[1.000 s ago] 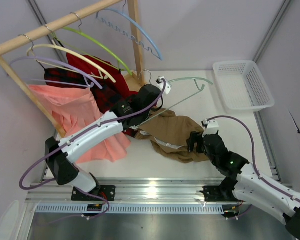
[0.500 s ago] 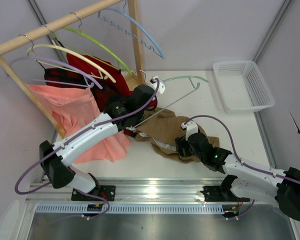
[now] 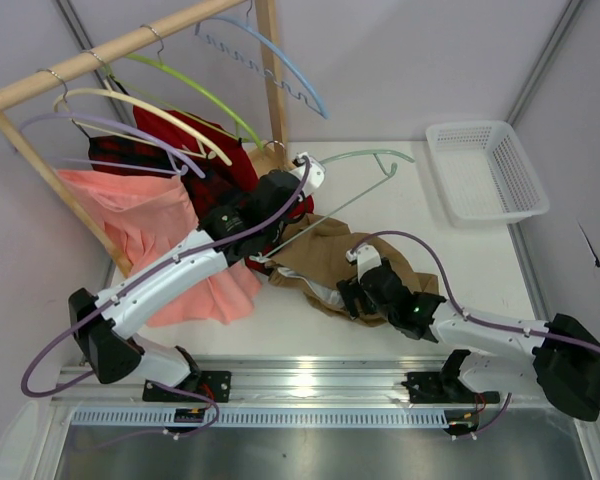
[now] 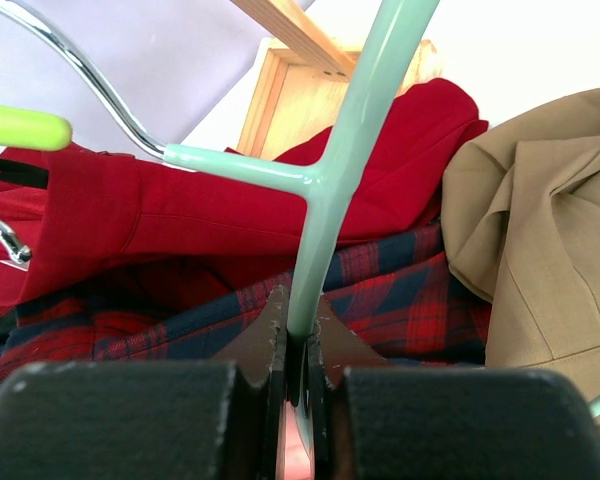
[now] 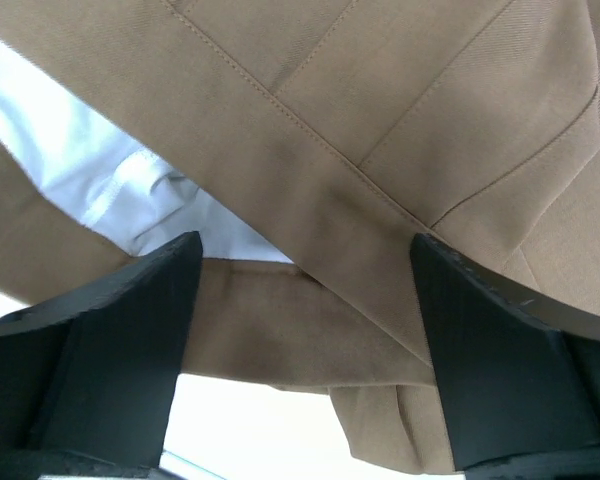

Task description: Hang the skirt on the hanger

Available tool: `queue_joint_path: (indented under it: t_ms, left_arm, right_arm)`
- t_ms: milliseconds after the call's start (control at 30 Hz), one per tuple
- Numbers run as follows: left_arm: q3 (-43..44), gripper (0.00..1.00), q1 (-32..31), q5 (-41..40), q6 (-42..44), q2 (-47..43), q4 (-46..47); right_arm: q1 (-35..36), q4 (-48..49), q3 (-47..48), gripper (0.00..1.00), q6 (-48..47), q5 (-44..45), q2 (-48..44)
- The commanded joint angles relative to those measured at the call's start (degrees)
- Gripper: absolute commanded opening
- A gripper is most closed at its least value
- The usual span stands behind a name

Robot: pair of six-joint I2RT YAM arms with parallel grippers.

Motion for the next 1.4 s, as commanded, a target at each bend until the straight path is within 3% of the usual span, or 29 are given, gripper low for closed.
queue_joint_path:
  t_ms: [0,233,333,367,400,433,467,500,800,1033,1100,1233,1367]
  left_arm:
    - [-0.3,0.00,0.5,0.6,-1.1,-3.9,1.1]
    - [-1.2,0.00,0.5,0.8,-1.7,-4.9,0.9]
    - [-1.4,0.00,0.5,0.8,-1.8,-5.3,0.8]
    - [-1.6,0.00,0.5,0.6,-1.8,-5.4,0.8]
    - [-1.7,0.00,0.5,0.6,-1.8,-5.4,0.6]
    - [-1.8,0.00,0.5,0.4,-1.9,-5.6,0.5]
    - [-2.0,0.00,0.5,0.3,-1.9,-5.7,0.4]
    - [-2.2,0.00,0.5,0.2,-1.9,-5.8,0.6]
    - [-2.7,0.00,0.6,0.4,-2.6,-6.7,0.4]
    - [-2.1,0.00,0.6,-0.1,-3.0,-8.1,-0.7]
    - [-2.1,0.00,0.6,-0.1,-3.1,-8.7,-1.0]
    - [-2.9,0.00,0.6,-0.1,-3.3,-9.2,-1.4]
    - [-3.8,0.00,0.6,0.5,-3.6,-9.3,-1.6]
  right_arm:
    - [1.0,3.1,2.7,0.92,-0.7,4.1,2.1]
    - [0.3,4.9,3.9,0.89,2.3,17.6,5.7]
    - [-1.0,7.3,3.7,0.77,3.4,16.8,4.8]
    - [-1.2,7.9,3.7,0.70,3.7,15.6,3.1]
    - [-1.6,8.7,3.4,0.49,4.1,15.2,2.2]
    - [-1.9,9.1,3.2,0.38,4.8,14.2,1.3]
    - [-2.1,9.3,3.0,0.09,5.1,13.7,-0.7]
    - [-2.3,8.8,3.0,0.00,5.8,13.6,-1.7]
    - [-6.2,1.3,4.4,0.00,11.4,0.0,-14.3]
    - [-9.4,-5.4,8.7,0.00,16.8,-23.8,-17.8]
    - [-10.6,-8.5,8.7,0.00,21.2,-25.3,-17.0]
    - [-12.0,-11.0,5.4,0.18,24.9,-20.6,-15.4]
    - [-11.5,-6.3,3.0,0.59,23.9,-15.4,-15.9]
